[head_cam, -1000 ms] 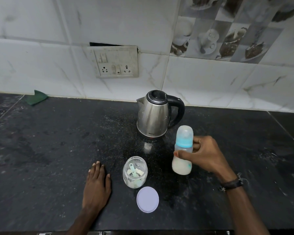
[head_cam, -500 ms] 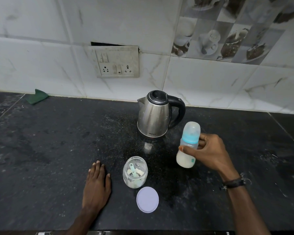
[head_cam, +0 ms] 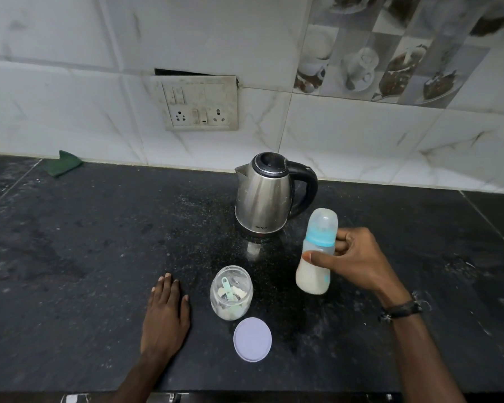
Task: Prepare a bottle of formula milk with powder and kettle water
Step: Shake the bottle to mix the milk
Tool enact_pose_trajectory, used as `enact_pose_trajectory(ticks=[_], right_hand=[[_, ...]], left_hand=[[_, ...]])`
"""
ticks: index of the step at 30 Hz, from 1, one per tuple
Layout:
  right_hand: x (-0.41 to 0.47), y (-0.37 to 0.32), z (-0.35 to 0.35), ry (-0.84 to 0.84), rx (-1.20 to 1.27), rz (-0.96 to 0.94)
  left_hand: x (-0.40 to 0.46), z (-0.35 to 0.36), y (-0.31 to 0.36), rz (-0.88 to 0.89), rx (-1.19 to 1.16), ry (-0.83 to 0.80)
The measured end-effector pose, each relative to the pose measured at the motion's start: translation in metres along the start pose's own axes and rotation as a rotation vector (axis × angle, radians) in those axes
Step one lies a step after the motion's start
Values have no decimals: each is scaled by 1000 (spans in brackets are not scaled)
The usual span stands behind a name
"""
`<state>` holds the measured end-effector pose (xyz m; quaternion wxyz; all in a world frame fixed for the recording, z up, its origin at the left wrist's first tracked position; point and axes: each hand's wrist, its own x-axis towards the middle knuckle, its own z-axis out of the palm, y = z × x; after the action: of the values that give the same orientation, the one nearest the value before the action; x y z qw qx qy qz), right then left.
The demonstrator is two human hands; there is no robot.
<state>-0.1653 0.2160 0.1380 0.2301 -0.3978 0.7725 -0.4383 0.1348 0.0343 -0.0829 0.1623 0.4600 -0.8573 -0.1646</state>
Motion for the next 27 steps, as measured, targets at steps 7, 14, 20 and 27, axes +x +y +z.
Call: enact_pose_trajectory(ticks=[7,14,20,27], right_hand=[[-3,-2,5,-66,-40,18],[-3,-9,9,32,-23,3],[-3,-4,8,108,-84,33],[-3,-6,3,150,-53,8]], left_hand=[[0,0,0,-1,-8,-1],[0,0,0,-4,-5,-8],[-1,-2,1,-2,-6,-11],[0,-2,1,-8,0,-5]])
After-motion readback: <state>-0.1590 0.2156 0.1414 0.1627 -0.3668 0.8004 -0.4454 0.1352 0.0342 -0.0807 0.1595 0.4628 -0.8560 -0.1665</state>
